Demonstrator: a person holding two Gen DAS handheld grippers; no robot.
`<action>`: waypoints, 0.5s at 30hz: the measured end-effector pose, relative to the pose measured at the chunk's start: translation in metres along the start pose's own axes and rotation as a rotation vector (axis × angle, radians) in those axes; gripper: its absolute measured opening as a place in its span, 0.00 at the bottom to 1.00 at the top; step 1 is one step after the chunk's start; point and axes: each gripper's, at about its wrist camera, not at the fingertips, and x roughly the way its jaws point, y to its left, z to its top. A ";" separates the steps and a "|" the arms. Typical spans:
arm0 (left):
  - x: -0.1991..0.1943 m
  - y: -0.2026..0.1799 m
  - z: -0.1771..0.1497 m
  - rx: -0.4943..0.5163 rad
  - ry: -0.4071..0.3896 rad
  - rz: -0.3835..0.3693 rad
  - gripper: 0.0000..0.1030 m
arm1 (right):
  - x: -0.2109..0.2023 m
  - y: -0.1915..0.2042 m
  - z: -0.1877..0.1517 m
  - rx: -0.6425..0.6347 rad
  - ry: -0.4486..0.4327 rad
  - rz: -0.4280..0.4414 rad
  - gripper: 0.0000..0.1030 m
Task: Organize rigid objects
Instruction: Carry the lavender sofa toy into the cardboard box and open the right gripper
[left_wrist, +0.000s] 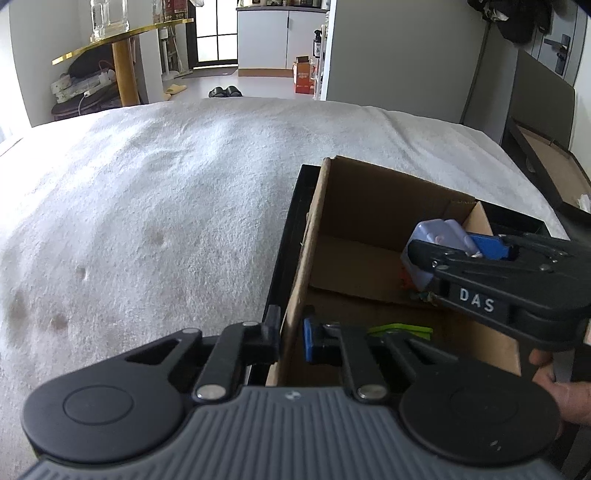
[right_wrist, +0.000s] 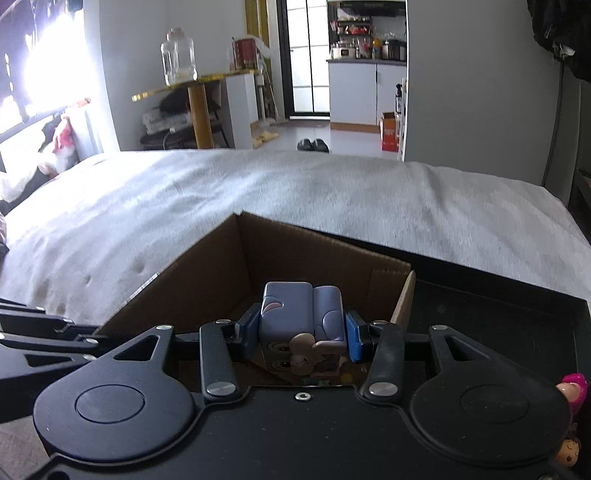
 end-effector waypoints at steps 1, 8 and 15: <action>0.000 0.000 0.000 0.000 0.001 0.001 0.11 | 0.001 0.002 0.000 -0.010 0.000 -0.006 0.43; 0.002 -0.001 0.001 -0.003 0.005 0.020 0.11 | -0.011 0.008 0.009 -0.032 -0.078 -0.002 0.47; 0.001 -0.004 0.002 0.001 0.009 0.039 0.12 | -0.024 -0.010 0.007 0.044 -0.065 -0.005 0.49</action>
